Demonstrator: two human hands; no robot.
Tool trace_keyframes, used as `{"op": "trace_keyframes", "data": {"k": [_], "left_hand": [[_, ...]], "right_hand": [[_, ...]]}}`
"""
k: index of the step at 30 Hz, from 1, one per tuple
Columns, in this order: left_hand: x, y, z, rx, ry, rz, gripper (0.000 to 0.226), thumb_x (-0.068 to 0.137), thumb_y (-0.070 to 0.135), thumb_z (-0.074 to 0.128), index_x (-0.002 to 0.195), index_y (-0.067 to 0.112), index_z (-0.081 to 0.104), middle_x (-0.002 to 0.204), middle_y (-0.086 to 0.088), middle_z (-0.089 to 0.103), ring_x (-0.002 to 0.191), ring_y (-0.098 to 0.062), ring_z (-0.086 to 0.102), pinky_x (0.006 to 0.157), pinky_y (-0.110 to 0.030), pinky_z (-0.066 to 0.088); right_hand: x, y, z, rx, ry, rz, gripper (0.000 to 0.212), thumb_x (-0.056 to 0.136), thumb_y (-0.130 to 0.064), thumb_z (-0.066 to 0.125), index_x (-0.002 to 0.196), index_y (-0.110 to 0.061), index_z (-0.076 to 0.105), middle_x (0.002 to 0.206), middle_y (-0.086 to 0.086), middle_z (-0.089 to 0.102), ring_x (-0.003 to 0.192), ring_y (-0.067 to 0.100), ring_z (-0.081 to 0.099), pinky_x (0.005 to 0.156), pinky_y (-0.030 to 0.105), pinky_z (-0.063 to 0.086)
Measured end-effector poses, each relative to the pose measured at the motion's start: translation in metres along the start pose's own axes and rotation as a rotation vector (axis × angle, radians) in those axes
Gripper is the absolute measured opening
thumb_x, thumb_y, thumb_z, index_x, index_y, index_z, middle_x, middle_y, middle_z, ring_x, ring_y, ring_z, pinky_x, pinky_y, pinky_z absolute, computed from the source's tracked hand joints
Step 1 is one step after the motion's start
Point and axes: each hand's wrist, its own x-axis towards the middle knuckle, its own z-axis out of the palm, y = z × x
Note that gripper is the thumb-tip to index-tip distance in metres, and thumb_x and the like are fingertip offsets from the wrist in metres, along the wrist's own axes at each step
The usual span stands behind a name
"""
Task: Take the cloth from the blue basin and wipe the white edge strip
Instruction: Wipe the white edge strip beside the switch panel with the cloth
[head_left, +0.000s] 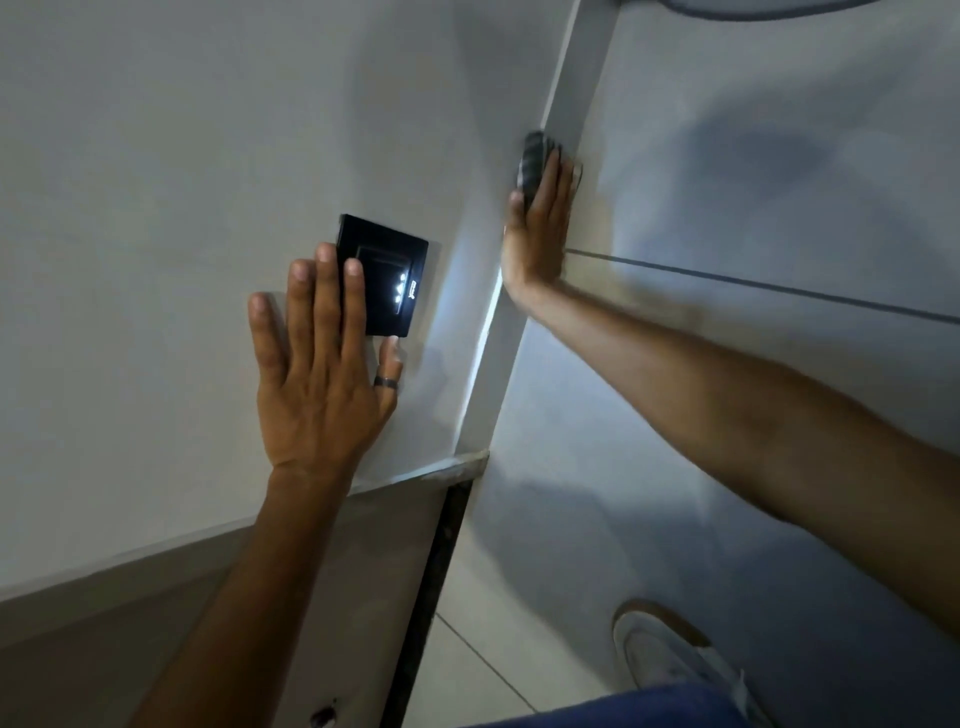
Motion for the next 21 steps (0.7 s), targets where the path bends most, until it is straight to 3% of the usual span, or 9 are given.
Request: {"op": "trace_keyframes", "data": {"k": [6,10,14,17,21], "left_hand": [[0.001,0.001,0.000,-0.029,-0.011,0.006,0.075,0.114,0.046,0.037,0.173,0.003,0.018,0.178,-0.019,0.017,0.164,-0.035,0.020,0.133,-0.048,-0.014],[0.000,0.000,0.002,-0.040,0.000,0.005,0.078,0.114,0.048,0.035,0.174,0.004,0.013,0.179,-0.018,0.012,0.165,-0.035,0.017,0.134,-0.048,-0.015],[-0.002,-0.003,0.002,-0.037,0.015,0.007,0.076,0.115,0.048,0.034,0.174,0.004,0.015,0.179,-0.018,0.015,0.165,-0.034,0.019,0.135,-0.048,-0.014],[-0.002,-0.002,0.001,-0.027,0.022,0.012,0.075,0.115,0.049,0.034,0.173,0.004,0.018,0.178,-0.018,0.018,0.164,-0.033,0.020,0.135,-0.048,-0.014],[-0.001,-0.002,0.002,-0.047,0.019,0.010,0.075,0.115,0.048,0.036,0.173,0.005,0.017,0.178,-0.017,0.018,0.165,-0.034,0.021,0.135,-0.047,-0.014]], "right_hand": [[0.005,-0.001,-0.002,0.003,-0.004,0.019,0.061,0.106,-0.021,0.043,0.159,-0.005,0.018,0.171,0.017,0.012,0.160,0.031,0.010,0.131,0.047,0.012],[-0.141,0.041,0.011,-0.006,-0.159,0.123,0.071,0.102,-0.029,0.044,0.161,-0.010,0.007,0.172,0.014,0.000,0.161,0.028,0.002,0.132,0.050,0.011],[-0.249,0.079,0.014,-0.088,-0.395,0.132,0.078,0.099,-0.048,0.027,0.158,-0.021,-0.017,0.170,0.003,-0.023,0.160,0.018,-0.017,0.133,0.049,0.003],[-0.218,0.065,0.019,-0.060,-0.305,0.139,0.077,0.101,-0.041,0.032,0.160,-0.015,-0.010,0.171,0.008,-0.019,0.160,0.021,-0.016,0.133,0.049,0.002],[-0.111,0.024,0.013,-0.030,-0.086,0.099,0.069,0.103,-0.027,0.044,0.160,-0.005,0.012,0.172,0.018,0.005,0.161,0.030,0.004,0.131,0.049,0.011]]}}
